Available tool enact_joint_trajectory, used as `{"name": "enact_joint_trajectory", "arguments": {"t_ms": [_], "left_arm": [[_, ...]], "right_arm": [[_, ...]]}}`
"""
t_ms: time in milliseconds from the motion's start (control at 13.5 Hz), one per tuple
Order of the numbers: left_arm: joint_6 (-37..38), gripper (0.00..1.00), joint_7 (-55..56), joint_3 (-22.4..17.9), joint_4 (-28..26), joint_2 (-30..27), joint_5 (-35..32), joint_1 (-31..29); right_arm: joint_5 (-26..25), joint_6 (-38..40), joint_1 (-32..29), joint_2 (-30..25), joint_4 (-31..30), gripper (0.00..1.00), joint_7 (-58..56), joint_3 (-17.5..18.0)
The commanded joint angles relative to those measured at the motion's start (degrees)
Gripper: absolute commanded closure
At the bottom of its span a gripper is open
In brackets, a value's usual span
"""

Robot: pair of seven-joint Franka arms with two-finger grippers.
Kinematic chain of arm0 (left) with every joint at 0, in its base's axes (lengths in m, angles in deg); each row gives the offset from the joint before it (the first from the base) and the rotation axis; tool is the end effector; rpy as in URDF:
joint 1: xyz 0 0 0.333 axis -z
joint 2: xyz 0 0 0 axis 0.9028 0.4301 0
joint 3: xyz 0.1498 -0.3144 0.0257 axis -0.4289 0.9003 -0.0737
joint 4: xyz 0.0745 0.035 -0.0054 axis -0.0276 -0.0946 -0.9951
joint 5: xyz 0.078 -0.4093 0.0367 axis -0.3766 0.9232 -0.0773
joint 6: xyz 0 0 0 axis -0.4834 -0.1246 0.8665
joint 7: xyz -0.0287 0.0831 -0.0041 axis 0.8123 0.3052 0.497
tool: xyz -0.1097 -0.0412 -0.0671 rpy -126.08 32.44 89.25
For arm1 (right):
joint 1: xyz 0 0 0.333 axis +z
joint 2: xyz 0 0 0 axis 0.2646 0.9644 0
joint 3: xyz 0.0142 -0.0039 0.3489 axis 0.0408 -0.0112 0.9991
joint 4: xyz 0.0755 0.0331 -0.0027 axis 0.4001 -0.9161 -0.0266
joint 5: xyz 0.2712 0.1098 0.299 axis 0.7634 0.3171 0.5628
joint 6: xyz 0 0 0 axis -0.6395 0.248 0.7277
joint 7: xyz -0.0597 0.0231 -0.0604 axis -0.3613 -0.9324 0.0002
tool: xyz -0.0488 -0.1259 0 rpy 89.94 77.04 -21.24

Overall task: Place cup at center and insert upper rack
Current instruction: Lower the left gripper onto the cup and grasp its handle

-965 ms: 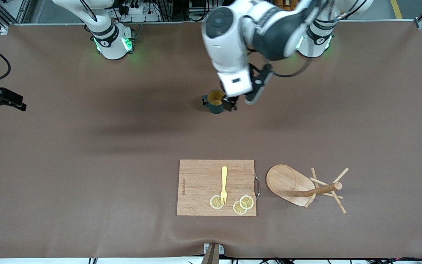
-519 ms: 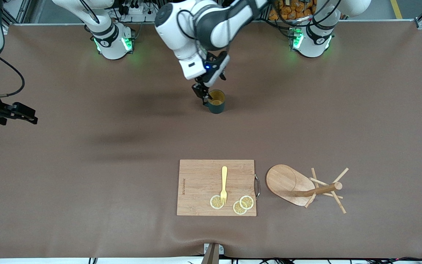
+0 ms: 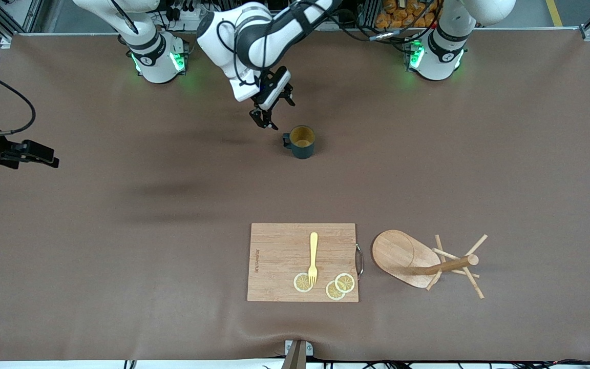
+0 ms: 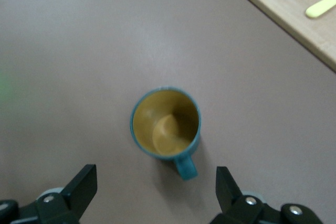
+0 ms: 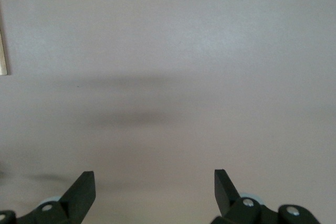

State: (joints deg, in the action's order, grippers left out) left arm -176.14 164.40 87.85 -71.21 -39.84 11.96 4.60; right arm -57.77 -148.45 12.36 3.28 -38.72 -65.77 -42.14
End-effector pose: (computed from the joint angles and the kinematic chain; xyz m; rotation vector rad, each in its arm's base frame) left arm 0.2969 -0.6855 0.2745 -2.4324 -1.2478 -0.5749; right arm 0.6075 -0.0594 0.5529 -3.0994 0.0068 0.1288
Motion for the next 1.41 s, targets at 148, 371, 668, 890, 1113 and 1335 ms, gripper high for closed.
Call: {"name": "enact_joint_trajectory", "arguments": {"t_ms": [148, 371, 668, 890, 1113, 1335], "left_arm": [[1.7, 0.00, 1.7, -0.7, 8.3, 8.6, -2.4, 1.7], [1.1, 0.00, 1.8, -2.3, 8.8, 11.1, -2.9, 2.0], [0.9, 0.00, 2.5, -3.0, 9.7, 13.4, -3.5, 2.0], [-0.6, 0.00, 5.0, -4.1, 9.6, 14.2, -3.5, 1.9], [-0.7, 0.38, 4.9, -3.9, 9.5, 14.2, -3.2, 1.9], [-0.7, 0.65, 4.9, -3.5, 9.4, 14.3, -3.2, 1.9]], "right_arm": [[0.5, 1.2, -0.7, 1.0, 4.1, 0.00, 0.1, 0.4], [0.7, 1.2, -0.5, 1.5, 4.7, 0.00, 0.1, 0.5], [0.3, 1.2, 1.0, 1.5, 5.0, 0.00, 2.0, 0.5], [0.3, 1.3, 1.0, 1.5, 5.4, 0.00, 2.0, 0.6], [-0.2, 1.3, 1.0, 1.4, 5.4, 0.00, 2.1, 0.6], [-0.4, 1.8, 1.0, 1.3, 5.4, 0.00, 2.6, 0.6]]}}
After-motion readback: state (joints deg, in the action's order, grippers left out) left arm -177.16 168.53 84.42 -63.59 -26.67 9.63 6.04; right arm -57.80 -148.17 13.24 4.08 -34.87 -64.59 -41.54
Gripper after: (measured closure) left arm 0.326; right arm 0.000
